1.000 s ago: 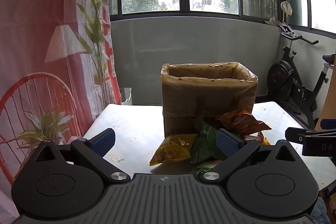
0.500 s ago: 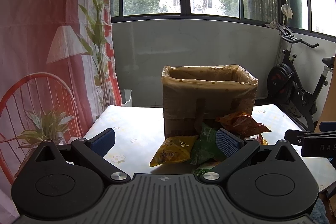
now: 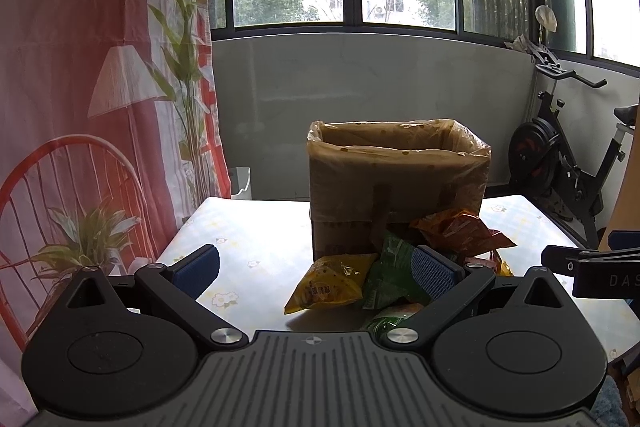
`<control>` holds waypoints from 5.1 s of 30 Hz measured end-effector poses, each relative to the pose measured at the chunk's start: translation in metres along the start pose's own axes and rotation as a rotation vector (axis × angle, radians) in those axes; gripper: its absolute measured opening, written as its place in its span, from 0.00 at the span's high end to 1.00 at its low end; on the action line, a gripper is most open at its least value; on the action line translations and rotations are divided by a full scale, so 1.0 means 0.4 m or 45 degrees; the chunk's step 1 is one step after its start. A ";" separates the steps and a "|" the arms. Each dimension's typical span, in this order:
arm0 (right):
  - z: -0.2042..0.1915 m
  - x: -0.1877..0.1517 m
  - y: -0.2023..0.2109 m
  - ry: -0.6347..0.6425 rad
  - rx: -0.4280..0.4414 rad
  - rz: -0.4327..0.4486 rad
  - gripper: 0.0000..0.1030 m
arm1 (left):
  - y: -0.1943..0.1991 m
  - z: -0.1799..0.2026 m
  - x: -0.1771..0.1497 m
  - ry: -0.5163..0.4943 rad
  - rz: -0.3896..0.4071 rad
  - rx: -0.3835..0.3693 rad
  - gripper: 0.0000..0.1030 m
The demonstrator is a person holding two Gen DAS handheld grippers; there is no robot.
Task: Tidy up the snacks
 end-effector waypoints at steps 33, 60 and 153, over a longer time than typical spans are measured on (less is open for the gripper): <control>0.000 -0.004 -0.001 -0.001 0.001 -0.004 0.00 | -0.003 -0.001 -0.008 0.004 -0.006 -0.002 0.00; 0.009 -0.022 -0.039 -0.062 0.118 0.082 0.00 | -0.033 -0.049 0.000 0.065 0.005 0.086 0.00; -0.127 -0.234 -0.359 0.145 0.589 -0.306 0.29 | -0.342 -0.242 -0.279 0.180 -0.257 -0.236 0.35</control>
Point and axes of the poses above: each gripper's, at about its wrist camera, not at the fingertips, and y roughly against the way its jaws point, z to its right, x to its top, the point moved 4 cm from there along -y, roughly the way its jaws point, and after that the axes turned 12 degrees about -x, right-handed, at the moved point
